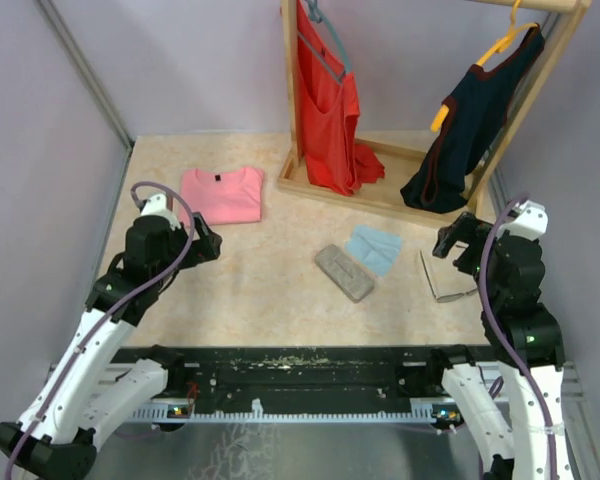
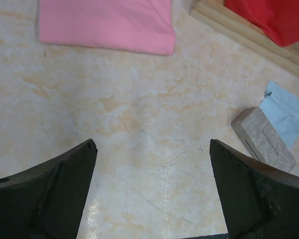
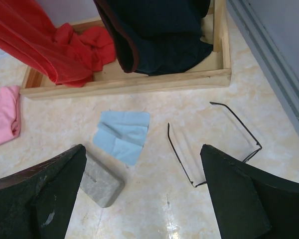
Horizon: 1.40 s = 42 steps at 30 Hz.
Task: Organize the sunglasses
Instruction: Pick up the sunglasses case from the center of the board.
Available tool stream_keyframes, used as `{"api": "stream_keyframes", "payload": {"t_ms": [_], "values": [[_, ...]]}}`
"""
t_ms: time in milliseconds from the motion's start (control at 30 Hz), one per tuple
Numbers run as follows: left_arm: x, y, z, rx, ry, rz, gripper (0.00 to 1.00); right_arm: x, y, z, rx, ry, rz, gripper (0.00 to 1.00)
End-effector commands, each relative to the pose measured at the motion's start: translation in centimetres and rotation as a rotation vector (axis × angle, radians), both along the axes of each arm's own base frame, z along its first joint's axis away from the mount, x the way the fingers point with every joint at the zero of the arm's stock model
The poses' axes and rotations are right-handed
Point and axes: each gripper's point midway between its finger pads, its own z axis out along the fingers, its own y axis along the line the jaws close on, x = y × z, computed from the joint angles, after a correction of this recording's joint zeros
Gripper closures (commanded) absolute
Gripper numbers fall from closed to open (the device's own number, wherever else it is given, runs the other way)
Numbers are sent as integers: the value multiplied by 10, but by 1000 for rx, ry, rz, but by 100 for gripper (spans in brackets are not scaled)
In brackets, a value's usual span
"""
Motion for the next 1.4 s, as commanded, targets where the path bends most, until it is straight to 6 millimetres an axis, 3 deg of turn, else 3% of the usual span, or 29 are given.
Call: {"api": "stream_keyframes", "payload": {"t_ms": [0,200,400,567,967,1233,1367], "values": [[2,2,30,25,-121,-53,0,0,-3,19,18,-37,-22,2],[-1,13,48,67,-210,-47,0,2,-1,22,23,-48,-11,1],[1,18,52,98,-212,-30,0,5,5,19,57,-42,5,1],[8,12,44,92,-179,-48,0,12,8,1,69,38,13,1],[33,-2,8,48,-59,-18,2,36,20,-64,8,267,110,1],[37,-1,10,73,-81,-35,0,56,67,-91,83,345,357,2],[35,0,7,96,-67,-48,0,63,97,-114,-5,429,440,2]]}}
